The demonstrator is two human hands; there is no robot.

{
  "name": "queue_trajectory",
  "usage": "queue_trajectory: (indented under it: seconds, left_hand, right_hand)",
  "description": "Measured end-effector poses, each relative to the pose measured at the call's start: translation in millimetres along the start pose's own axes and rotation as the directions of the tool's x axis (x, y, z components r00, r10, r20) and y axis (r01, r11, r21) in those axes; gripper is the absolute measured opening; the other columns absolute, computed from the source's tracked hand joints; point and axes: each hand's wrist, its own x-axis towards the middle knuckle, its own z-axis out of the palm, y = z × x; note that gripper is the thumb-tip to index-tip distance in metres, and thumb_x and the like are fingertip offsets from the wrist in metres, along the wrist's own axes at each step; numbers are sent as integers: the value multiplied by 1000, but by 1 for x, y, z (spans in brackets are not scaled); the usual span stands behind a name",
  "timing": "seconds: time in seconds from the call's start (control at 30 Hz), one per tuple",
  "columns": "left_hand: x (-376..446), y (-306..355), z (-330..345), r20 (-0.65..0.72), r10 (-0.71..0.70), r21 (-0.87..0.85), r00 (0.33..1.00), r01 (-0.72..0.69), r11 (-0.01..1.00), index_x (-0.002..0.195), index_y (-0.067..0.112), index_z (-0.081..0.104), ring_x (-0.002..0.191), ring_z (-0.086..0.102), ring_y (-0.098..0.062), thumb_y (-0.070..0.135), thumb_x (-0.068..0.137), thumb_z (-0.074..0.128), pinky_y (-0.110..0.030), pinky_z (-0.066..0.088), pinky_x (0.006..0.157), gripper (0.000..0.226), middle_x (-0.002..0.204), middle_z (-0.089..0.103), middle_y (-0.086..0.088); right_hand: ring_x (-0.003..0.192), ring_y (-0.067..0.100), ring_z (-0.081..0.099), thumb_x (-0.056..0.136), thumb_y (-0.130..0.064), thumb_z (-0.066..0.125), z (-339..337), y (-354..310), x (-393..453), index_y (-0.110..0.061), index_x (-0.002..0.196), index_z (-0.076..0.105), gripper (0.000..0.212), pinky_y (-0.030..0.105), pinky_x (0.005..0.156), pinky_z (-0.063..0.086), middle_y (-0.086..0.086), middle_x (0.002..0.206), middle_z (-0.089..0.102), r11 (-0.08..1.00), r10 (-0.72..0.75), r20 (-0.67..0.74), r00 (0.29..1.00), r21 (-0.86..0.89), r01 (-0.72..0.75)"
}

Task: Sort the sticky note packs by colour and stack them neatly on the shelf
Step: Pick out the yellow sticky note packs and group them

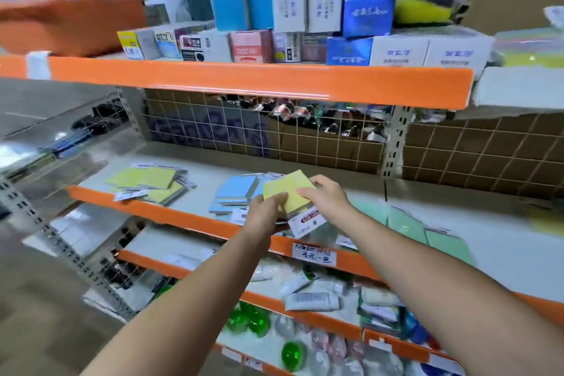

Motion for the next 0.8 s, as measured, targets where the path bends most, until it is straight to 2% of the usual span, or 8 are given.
queue_trajectory:
  seconds: [0.07,0.13,0.23,0.3,0.5,0.63,0.73,0.8]
  left_hand:
    - [6,4,-23,-61,19,13,998,-18,1000,113,7,54,71,65,-27,20,90,59,-28,47,55,27,92,68,-15]
    - [12,7,-44,-142,26,48,989,-19,999,114,7,56,68,61,-23,24,87,61,-25,40,54,32,87,66,-11]
    - [18,11,-70,-216,28,80,976,-11,997,111,6,61,60,56,-18,26,84,62,-25,34,52,34,79,64,-8]
    - [21,16,-85,-243,34,78,969,-16,997,111,4,63,60,54,-20,26,84,62,-27,33,53,35,78,63,-9]
    - [31,27,-117,-323,29,42,946,-16,999,107,5,65,58,52,-19,23,83,62,-27,33,54,30,70,59,-6]
    - [38,43,-136,-357,16,57,934,4,998,89,11,64,55,48,-18,22,85,63,-28,33,56,12,62,52,-4]
    - [46,53,-155,-344,15,87,939,16,996,80,13,62,54,45,-18,22,87,60,-27,33,55,11,62,50,-3]
    - [52,57,-167,-345,17,108,938,22,994,81,14,64,55,46,-18,22,89,59,-27,34,55,12,64,51,-4]
  right_hand:
    - [85,23,63,82,-33,68,24,-11,2,-29,87,58,12,30,70,45,0,93,66,1000,-10,-11,1000,6,10]
    - [81,20,60,81,-33,69,46,-21,5,-28,82,57,13,29,68,42,-3,86,63,1000,1,-7,1000,28,-1]
    - [82,20,59,82,-31,68,77,-31,10,-27,90,59,14,28,65,40,-3,88,63,998,-13,38,999,69,11]
    - [83,19,59,84,-31,67,93,-37,14,-24,96,60,16,26,60,39,1,96,65,997,-31,77,997,69,26]
    - [69,9,53,86,-31,64,128,-51,34,-23,105,56,22,24,53,36,-2,93,61,999,-26,169,985,42,19]
    - [71,13,55,86,-31,65,152,-64,50,-21,109,58,26,25,56,38,2,97,63,999,-36,210,977,30,31]
    - [67,9,51,88,-31,63,166,-75,60,-20,105,56,21,24,53,36,-1,89,60,998,-59,252,966,9,58]
    - [70,12,52,90,-30,62,177,-80,65,-16,108,57,23,23,55,36,0,90,59,997,-78,267,961,7,79]
